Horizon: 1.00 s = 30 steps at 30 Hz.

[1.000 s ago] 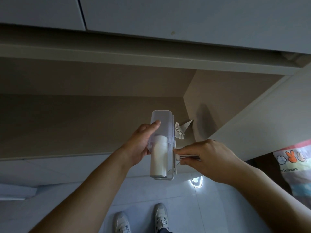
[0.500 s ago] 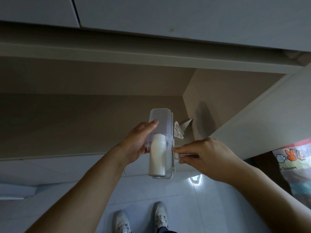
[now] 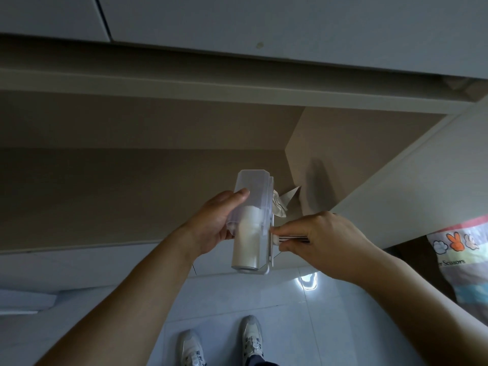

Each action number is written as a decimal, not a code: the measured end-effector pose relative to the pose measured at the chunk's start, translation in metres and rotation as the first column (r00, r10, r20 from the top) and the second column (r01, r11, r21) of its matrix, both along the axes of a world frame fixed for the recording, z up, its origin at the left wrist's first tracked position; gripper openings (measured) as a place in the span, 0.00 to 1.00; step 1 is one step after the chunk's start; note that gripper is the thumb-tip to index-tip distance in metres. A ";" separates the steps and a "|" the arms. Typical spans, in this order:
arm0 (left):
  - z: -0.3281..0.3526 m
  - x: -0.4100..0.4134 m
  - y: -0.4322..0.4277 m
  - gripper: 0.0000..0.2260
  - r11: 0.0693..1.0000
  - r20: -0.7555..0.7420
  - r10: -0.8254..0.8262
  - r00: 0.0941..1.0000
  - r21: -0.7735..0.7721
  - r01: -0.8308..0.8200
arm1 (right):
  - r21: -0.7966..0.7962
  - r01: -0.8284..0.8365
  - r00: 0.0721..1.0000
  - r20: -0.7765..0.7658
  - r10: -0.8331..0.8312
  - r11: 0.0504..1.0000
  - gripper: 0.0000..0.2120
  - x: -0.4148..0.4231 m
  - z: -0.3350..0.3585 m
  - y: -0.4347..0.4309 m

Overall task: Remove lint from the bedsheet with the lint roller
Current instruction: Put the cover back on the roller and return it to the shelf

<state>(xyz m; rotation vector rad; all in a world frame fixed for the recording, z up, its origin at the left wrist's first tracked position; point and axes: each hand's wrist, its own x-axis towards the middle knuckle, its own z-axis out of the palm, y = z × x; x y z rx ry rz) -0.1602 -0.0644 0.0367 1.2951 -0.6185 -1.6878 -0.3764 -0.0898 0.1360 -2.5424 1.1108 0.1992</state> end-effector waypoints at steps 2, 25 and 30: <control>-0.002 -0.001 -0.001 0.31 1.000 0.024 -0.008 1.000 0.001 0.008 | 0.021 0.034 0.999 0.009 -0.034 0.999 0.13 -0.001 -0.002 -0.003; -0.037 0.055 0.000 0.22 0.885 0.222 0.364 0.905 0.221 -0.410 | 0.403 0.492 0.758 0.238 -0.607 0.772 0.13 0.082 -0.116 -0.055; -0.056 0.082 0.015 0.11 0.926 0.544 0.225 0.808 0.137 -0.350 | 0.444 0.613 0.629 0.226 -0.743 0.654 0.17 0.132 -0.147 -0.071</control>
